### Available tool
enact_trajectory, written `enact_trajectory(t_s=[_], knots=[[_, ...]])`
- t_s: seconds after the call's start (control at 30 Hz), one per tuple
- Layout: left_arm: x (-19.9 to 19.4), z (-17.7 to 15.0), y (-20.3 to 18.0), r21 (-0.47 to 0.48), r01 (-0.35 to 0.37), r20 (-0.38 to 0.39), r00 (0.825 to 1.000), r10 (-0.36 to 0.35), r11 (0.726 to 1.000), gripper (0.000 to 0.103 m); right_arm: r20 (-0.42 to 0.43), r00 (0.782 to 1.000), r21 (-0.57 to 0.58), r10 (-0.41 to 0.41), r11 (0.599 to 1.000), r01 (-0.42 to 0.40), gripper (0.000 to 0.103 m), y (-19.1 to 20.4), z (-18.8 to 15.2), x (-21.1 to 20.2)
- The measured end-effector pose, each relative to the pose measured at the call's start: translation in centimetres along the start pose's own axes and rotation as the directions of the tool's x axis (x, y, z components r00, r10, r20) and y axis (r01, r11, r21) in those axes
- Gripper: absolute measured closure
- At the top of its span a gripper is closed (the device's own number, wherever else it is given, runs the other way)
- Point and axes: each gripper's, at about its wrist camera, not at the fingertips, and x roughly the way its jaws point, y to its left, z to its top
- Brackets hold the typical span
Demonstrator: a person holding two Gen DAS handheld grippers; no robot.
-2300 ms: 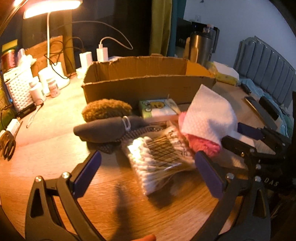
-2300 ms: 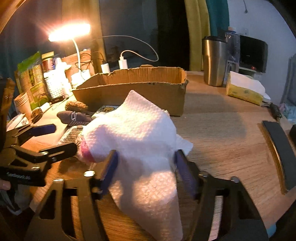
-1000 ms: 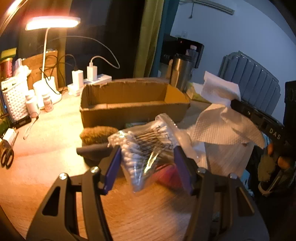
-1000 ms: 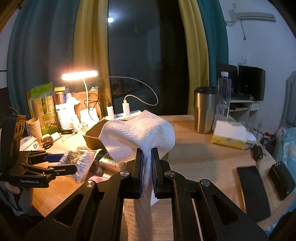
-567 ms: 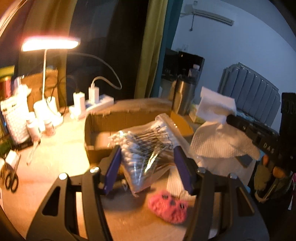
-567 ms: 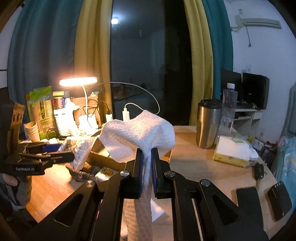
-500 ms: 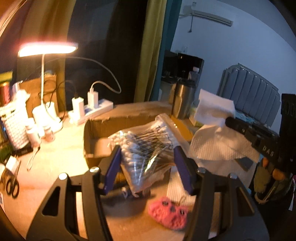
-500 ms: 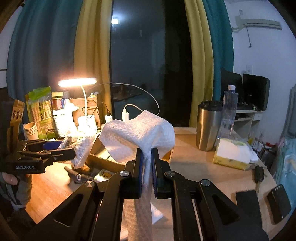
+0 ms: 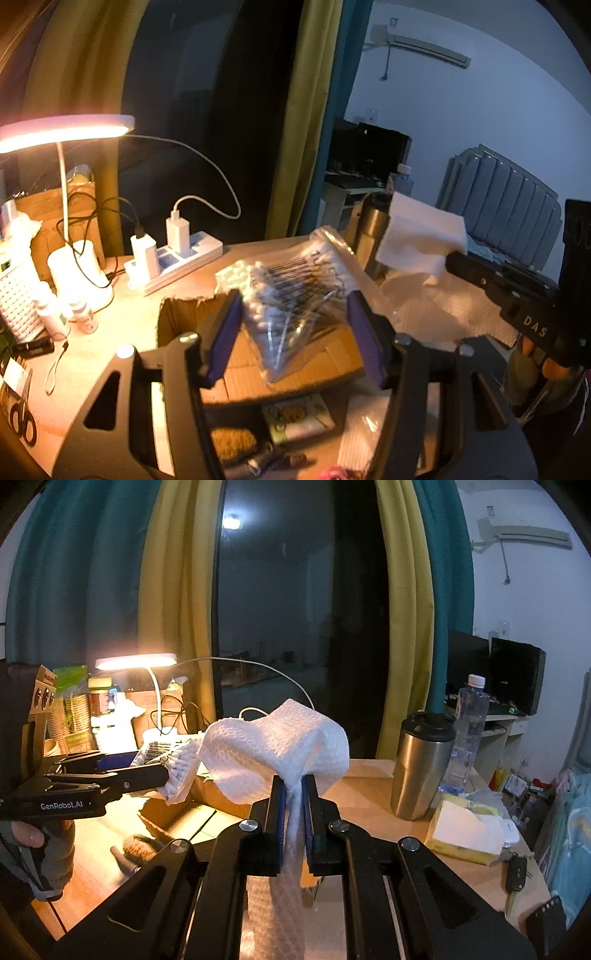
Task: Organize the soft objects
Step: 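Carry the cotton swab bag into the box with the left gripper while right holds towel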
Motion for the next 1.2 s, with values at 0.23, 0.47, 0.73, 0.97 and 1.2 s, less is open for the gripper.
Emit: enact_trajectory(t_s=[0.23,0.47,0.73,0.97,1.2], knots=[[4.2,0.4,0.0,0.004,-0.002,-0.053,0.999,0.003,1.0,0.044,-0.07,0.997,0.009,0.01,1.0,-0.009,0.093,-0.5,-0.6,4.1],[8.7,-1.4,-0.1,0.008,-0.015,-0.165,0.986,0.017,1.0,0.044,-0.15,0.989,0.001,-0.006,1.0,0.006,0.093,-0.5,-2.9,7.5],[11.9,-3.3,-0.4,0.025,-0.02,-0.282,0.959,0.026,0.999,0.043,-0.225,0.974,0.012,0.005,1.0,-0.003,0.093,-0.7,-4.6,10.4],[13.1,-3.8,-0.3,0.03,-0.04,-0.319,0.947,0.048,0.999,0.039,-0.288,0.958,-0.002,-0.003,1.0,0.002,0.08,-0.4,-5.8,11.8],[12.0,-3.8,-0.2,0.037,-0.051,-0.3,0.952,0.06,0.998,0.024,-0.274,0.962,0.002,0.014,1.0,-0.015,0.055,-0.4,-5.8,11.0]])
